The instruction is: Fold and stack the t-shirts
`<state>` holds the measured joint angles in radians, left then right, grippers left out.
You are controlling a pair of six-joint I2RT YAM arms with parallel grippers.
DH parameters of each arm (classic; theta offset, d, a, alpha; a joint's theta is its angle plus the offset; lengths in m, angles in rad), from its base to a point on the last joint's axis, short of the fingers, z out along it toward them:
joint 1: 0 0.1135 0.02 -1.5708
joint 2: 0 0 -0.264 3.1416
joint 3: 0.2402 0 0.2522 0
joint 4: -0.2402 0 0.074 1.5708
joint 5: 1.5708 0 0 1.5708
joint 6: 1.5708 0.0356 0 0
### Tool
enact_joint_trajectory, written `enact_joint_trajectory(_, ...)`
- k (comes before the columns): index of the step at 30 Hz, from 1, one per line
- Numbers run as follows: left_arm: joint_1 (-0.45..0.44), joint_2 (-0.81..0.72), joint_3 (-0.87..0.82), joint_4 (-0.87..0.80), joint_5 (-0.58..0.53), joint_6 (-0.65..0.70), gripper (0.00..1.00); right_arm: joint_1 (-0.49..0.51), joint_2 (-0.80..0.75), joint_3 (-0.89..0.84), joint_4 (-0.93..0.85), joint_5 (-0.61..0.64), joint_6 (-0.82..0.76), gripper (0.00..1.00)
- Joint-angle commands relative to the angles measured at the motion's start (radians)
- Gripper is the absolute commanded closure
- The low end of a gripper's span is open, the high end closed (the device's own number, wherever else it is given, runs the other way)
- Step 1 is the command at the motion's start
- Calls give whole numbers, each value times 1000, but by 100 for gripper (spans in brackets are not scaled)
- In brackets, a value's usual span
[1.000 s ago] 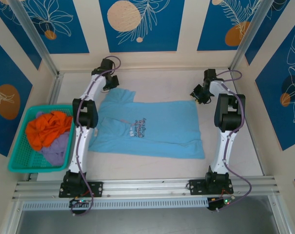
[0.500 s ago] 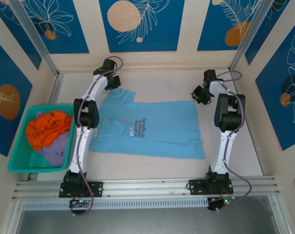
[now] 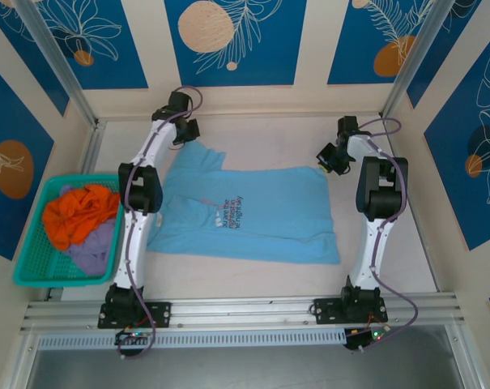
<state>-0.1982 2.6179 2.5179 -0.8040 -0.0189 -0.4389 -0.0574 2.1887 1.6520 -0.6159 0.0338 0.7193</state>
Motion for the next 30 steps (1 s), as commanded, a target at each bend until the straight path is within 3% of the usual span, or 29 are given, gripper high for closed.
enact_joint_trajectory(1,-21,-130,-73,27,26,0,100,9,-90,-41,8,-25,-23,100)
enact_joint_trajectory(17,-41,-654,-776,257,72,68,100,40,-380,-285,53,25,-92,100)
enact_joint_trajectory(30,-38,-1001,-1110,233,56,171,100,31,-550,-426,57,-6,-93,100)
